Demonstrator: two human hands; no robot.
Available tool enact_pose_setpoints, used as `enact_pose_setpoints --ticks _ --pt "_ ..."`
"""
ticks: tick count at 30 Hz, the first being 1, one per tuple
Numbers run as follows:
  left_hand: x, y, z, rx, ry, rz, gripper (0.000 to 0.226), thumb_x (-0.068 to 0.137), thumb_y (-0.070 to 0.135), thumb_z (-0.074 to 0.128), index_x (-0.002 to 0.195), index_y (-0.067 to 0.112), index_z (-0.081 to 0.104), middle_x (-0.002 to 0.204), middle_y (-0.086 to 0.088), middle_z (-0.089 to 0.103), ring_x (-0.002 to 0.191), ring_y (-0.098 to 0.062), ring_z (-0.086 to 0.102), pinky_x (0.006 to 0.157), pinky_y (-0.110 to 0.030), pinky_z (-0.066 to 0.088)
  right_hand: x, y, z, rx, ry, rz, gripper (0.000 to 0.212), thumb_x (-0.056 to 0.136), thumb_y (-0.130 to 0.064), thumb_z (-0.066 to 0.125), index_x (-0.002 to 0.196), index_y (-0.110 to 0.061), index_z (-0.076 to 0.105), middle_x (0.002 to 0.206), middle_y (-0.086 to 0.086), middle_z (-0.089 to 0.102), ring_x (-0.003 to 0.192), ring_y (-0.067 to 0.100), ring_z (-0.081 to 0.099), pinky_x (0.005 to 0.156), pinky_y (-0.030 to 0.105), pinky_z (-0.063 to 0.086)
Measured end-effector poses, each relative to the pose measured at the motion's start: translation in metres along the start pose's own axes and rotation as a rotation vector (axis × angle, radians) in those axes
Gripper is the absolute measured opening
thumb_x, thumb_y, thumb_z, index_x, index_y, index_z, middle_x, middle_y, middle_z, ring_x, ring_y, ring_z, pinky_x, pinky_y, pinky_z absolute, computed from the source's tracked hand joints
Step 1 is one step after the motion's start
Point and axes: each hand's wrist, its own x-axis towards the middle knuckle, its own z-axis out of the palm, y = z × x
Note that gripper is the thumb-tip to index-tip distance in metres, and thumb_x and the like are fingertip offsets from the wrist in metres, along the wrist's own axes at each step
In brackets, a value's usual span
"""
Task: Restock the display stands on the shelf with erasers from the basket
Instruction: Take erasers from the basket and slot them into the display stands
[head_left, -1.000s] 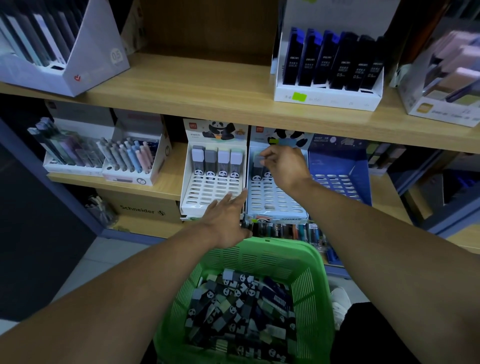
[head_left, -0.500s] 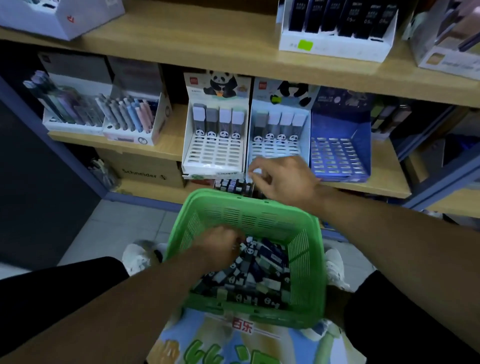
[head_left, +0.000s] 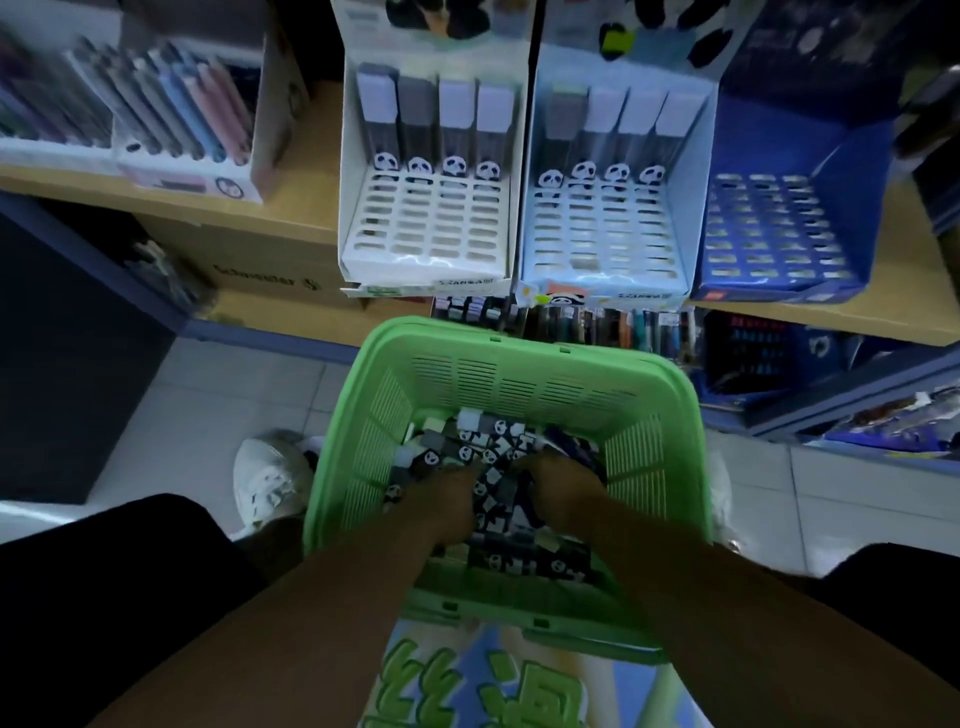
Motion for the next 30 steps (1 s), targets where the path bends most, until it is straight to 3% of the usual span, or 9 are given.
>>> enact_pose_setpoints --ticks 4,8,11,13,15,18,23,28,30 --pt "0.022 0.008 0.015 -0.014 0.012 -0.009 0.069 0.09 0.011 0.066 0.15 0.018 0.035 0.146 -0.012 0.047 0.126 -0.03 0.052 0.105 -0.042 0.046 0.017 -0.008 0.016 0.024 0.089 -0.02 0.054 0.087 0.001 0.058 0.136 -0.022 0.057 0.14 0.009 0.054 0.123 0.03 0.056 0.097 0.04 0.051" --pt "0.033 0.001 0.025 0.042 0.084 -0.003 0.065 0.089 0.011 0.065 0.148 0.018 0.038 0.148 -0.011 0.044 0.128 -0.033 0.049 0.105 -0.045 0.045 0.019 -0.021 0.02 -0.03 0.044 -0.094 0.021 0.091 -0.028 0.061 0.109 -0.02 0.07 0.108 0.007 0.07 0.091 0.026 0.066 0.073 0.034 0.053" --pt "0.029 -0.01 0.032 0.056 0.096 -0.021 0.073 0.091 0.019 0.065 0.154 0.023 0.029 0.153 -0.009 0.036 0.138 -0.035 0.037 0.111 -0.049 0.039 0.019 -0.027 0.031 -0.058 -0.093 -0.149 0.041 0.085 -0.051 0.067 0.11 -0.018 0.07 0.106 0.008 0.07 0.089 0.027 0.066 0.069 0.032 0.049" --pt "0.029 -0.011 0.034 0.045 0.112 -0.028 0.057 0.092 0.017 0.062 0.146 0.021 0.044 0.149 -0.008 0.04 0.135 -0.033 0.04 0.11 -0.048 0.04 0.017 -0.026 0.04 -0.074 -0.137 -0.171 0.057 0.083 -0.058 0.068 0.122 -0.016 0.066 0.112 0.007 0.068 0.096 0.028 0.065 0.076 0.034 0.053" --pt "0.028 -0.007 0.033 -0.006 0.144 -0.027 0.043 0.093 0.01 0.058 0.135 0.019 0.059 0.143 -0.01 0.05 0.128 -0.033 0.048 0.108 -0.045 0.043 0.013 -0.026 0.045 -0.088 -0.175 -0.184 0.051 0.088 -0.053 0.066 0.123 -0.016 0.066 0.112 0.006 0.069 0.099 0.029 0.064 0.081 0.038 0.056" --pt "0.028 -0.005 0.032 -0.097 0.173 -0.011 0.04 0.091 0.0 0.059 0.128 0.013 0.065 0.137 -0.013 0.058 0.122 -0.032 0.056 0.105 -0.04 0.046 0.009 -0.025 0.047 -0.126 -0.172 -0.205 0.03 0.092 -0.039 0.066 0.111 -0.016 0.069 0.104 0.008 0.07 0.096 0.03 0.064 0.076 0.034 0.053" --pt "0.026 -0.016 0.034 -0.217 0.25 -0.132 0.033 0.091 0.003 0.062 0.121 0.016 0.069 0.126 -0.01 0.065 0.111 -0.029 0.062 0.092 -0.034 0.052 0.006 -0.029 0.047 -0.21 -0.158 -0.184 0.038 0.091 -0.035 0.067 0.119 -0.011 0.061 0.11 0.011 0.066 0.096 0.03 0.064 0.068 0.032 0.044" --pt "0.023 -0.021 0.028 -0.323 0.259 -0.196 0.039 0.091 0.015 0.068 0.129 0.018 0.06 0.137 -0.01 0.057 0.12 -0.028 0.058 0.097 -0.032 0.05 0.006 -0.029 0.045 -0.179 -0.195 -0.178 0.04 0.091 -0.031 0.069 0.12 -0.006 0.058 0.102 0.015 0.059 0.087 0.026 0.053 0.07 0.033 0.043" --pt "0.022 -0.021 0.027 -0.349 0.24 -0.184 0.04 0.091 0.01 0.065 0.13 0.018 0.06 0.137 -0.009 0.058 0.119 -0.027 0.058 0.094 -0.03 0.05 0.007 -0.028 0.042 -0.16 -0.211 -0.176 0.041 0.091 -0.025 0.069 0.124 -0.004 0.056 0.109 0.016 0.062 0.092 0.028 0.056 0.074 0.035 0.047"
